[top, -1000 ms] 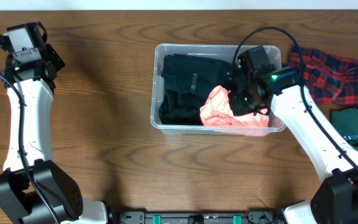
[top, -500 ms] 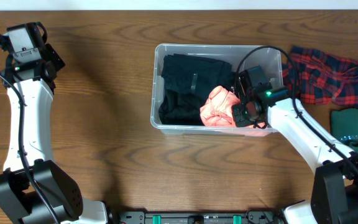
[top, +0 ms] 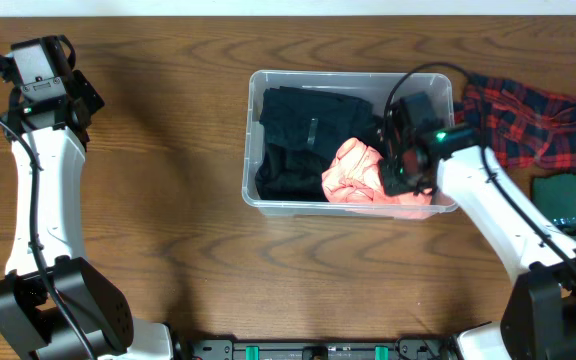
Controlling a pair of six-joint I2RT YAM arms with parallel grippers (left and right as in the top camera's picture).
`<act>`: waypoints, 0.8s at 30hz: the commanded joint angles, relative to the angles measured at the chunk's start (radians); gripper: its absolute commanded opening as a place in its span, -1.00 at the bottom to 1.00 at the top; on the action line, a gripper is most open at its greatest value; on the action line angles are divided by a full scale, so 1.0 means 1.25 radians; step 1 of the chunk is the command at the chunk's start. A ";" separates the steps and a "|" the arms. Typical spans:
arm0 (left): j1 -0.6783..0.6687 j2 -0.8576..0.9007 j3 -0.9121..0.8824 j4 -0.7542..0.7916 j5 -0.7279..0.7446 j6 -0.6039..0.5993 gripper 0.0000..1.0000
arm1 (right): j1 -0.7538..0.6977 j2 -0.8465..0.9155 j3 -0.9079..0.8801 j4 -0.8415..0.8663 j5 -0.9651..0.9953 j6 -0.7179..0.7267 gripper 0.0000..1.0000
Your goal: Pack container
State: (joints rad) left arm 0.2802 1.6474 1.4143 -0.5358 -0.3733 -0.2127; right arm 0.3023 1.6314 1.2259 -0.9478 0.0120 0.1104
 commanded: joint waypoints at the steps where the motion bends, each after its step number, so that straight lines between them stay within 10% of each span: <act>1: 0.002 -0.006 0.004 -0.002 -0.011 0.001 0.96 | -0.024 -0.010 0.104 -0.056 0.005 -0.010 -0.22; 24: 0.002 -0.006 0.004 -0.002 -0.011 0.001 0.96 | -0.549 -0.013 0.186 -0.169 0.053 0.149 -0.03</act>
State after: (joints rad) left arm 0.2806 1.6474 1.4143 -0.5358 -0.3737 -0.2127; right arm -0.3141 1.6268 1.4517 -1.1603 0.0540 0.2066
